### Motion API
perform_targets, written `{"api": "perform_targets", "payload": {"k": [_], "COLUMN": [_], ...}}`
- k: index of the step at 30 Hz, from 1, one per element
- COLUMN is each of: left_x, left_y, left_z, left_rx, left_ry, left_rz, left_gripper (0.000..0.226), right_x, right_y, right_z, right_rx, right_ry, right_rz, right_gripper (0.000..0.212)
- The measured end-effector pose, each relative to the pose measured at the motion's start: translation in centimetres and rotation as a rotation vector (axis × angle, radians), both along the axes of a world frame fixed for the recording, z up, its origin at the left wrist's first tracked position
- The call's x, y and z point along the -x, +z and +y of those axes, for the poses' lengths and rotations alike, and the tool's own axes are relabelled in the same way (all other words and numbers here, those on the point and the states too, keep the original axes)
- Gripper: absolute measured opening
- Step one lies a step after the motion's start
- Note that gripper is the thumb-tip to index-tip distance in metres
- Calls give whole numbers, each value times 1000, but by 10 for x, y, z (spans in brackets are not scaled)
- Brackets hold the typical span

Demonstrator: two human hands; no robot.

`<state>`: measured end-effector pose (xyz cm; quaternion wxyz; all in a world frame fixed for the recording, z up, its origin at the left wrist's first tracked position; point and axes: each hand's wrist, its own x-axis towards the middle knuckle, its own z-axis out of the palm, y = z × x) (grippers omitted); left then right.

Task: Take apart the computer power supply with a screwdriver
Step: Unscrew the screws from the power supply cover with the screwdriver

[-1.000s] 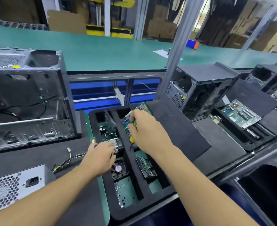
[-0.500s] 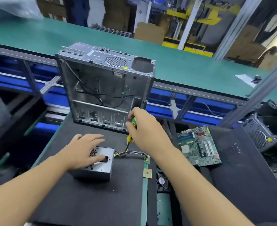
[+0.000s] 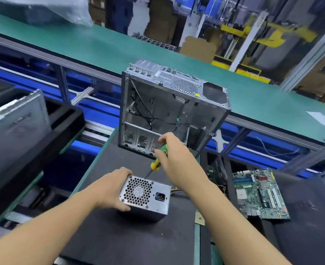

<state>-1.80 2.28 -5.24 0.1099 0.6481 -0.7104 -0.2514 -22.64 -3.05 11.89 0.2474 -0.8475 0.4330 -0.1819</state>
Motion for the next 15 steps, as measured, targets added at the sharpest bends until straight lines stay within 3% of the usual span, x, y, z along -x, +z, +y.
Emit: {"api": "perform_targets", "payload": {"k": [4, 10, 15], "left_x": [3, 38, 53], "left_y": [5, 13, 5], "left_z": [-10, -34, -36], "left_rx": [-81, 185, 265], "left_ry": [-7, -88, 62], "left_rz": [53, 107, 268], "left_gripper": [110, 44, 14], "right_x": [-2, 5, 12], "right_y": [-3, -4, -2], "right_z": [-5, -5, -3], "right_rx": [32, -19, -24], "right_ry": [-52, -139, -146], "right_rz": [58, 83, 85], "right_gripper": [4, 5, 7]}}
